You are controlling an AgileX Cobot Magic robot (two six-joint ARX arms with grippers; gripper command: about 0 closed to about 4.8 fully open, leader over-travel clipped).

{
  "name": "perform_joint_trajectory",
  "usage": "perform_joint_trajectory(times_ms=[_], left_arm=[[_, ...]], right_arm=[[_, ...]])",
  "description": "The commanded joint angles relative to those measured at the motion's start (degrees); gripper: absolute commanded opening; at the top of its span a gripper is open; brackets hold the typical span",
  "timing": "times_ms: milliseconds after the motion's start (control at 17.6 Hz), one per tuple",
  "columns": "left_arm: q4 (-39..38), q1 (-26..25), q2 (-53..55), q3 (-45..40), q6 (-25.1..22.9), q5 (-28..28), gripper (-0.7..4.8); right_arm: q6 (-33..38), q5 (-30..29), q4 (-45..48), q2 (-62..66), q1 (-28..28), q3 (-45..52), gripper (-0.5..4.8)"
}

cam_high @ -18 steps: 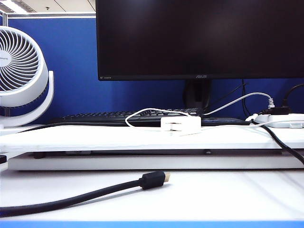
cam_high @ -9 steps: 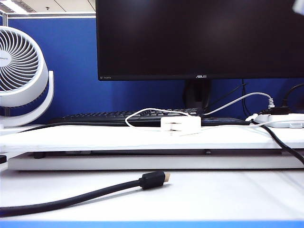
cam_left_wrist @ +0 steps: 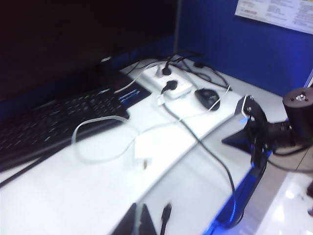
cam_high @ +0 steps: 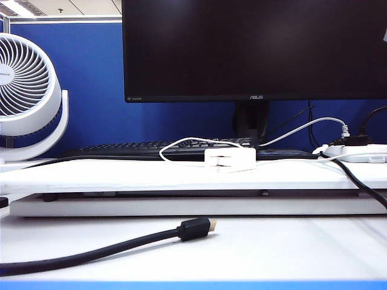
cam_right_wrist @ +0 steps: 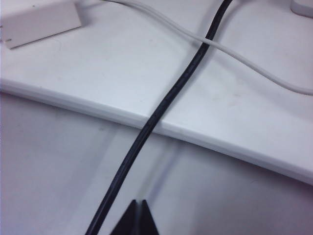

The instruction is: Pick up the Type-C charging cable and the charging base, insert one end of the Type-C charger into the corresponding slot on the base, and finally place the plugged-in charger back on the table.

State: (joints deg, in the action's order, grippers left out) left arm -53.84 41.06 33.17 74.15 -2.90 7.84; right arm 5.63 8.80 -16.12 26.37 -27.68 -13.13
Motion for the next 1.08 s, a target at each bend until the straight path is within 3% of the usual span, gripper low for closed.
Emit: perform_joint_trajectory(times_ms=[57,284,511,681,1078], left_arm=[[13.84,0.07,-0.02,-9.51,0.35,3.65,-0.05],[39.3,0.04,0.13,-31.47,0.35,3.58,-0.05],[53.55,-2.19,-3.04,-47.63,0.76,0.98,-0.06],[58.21,-8.83,-10.14,-57.02,0.79,0.5,-0.05],[56.68,-26.71,-22.77,-69.77,0.81,-0.15,-0.05]], right_arm=[[0.39,0.17,0.96,-0.04,0.0,-0.17,-0.05],[0.39,0.24,0.94,-0.04,0.0,-0.17,-0.05],[0.39,0.15,0.96,-0.04,0.0,-0.17,-0.05],[0.39,-0.48,0.94,-0.04,0.0,-0.17,-0.05],[0.39,0.17,0.92,-0.04,0.02,-0.17,-0.05]])
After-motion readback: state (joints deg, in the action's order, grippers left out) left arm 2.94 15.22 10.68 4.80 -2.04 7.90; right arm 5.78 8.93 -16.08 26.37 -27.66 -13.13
